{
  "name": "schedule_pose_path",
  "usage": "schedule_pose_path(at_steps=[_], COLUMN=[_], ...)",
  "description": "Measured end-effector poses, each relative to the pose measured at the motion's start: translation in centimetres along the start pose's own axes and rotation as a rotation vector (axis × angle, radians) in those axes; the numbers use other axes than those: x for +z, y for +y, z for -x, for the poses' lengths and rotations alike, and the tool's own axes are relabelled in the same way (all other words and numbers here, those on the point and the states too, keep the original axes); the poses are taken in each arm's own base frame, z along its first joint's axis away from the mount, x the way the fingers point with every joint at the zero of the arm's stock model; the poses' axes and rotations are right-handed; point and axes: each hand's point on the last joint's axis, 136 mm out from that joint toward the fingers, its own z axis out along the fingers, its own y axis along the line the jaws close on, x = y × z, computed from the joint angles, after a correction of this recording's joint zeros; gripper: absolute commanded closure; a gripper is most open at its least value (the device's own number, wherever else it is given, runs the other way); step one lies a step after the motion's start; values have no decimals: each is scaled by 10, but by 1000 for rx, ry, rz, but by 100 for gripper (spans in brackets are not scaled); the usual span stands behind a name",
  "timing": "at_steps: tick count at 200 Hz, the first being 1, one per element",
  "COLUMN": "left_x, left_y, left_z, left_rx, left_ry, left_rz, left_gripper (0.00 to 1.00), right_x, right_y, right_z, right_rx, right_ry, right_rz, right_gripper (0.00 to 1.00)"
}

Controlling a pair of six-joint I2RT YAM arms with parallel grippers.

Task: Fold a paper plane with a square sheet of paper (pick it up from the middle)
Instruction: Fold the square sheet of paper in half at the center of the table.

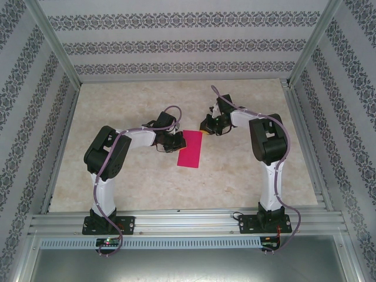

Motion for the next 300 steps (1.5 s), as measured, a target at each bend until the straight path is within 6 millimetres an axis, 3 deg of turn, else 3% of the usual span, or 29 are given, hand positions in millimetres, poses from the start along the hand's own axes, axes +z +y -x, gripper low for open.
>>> schedule_pose_path(at_steps=[68, 114, 132, 167, 198, 267, 300], left_x=[0, 0, 0, 0, 0, 0, 0], left_y=[0, 0, 0, 0, 0, 0, 0], left_z=[0, 1, 0, 0, 0, 0, 0], left_rx=[0, 0, 0, 0, -1, -1, -1], left_ry=[0, 0, 0, 0, 0, 0, 0], left_rz=[0, 0, 0, 0, 0, 0, -1], left_gripper=[99, 99, 99, 99, 99, 99, 99], right_x=[-6, -41, -42, -13, -3, -2, -20], right_y=[0, 35, 43, 22, 9, 4, 15], right_z=[-2, -13, -27, -79, -112, -120, -127], right_rx=[3, -39, -50, -9, -3, -27, -42], right_ry=[3, -49, -50, 42, 97, 87, 77], right_rz=[1, 79, 107, 77, 54, 63, 72], right_gripper=[90, 89, 90, 89, 89, 88, 89])
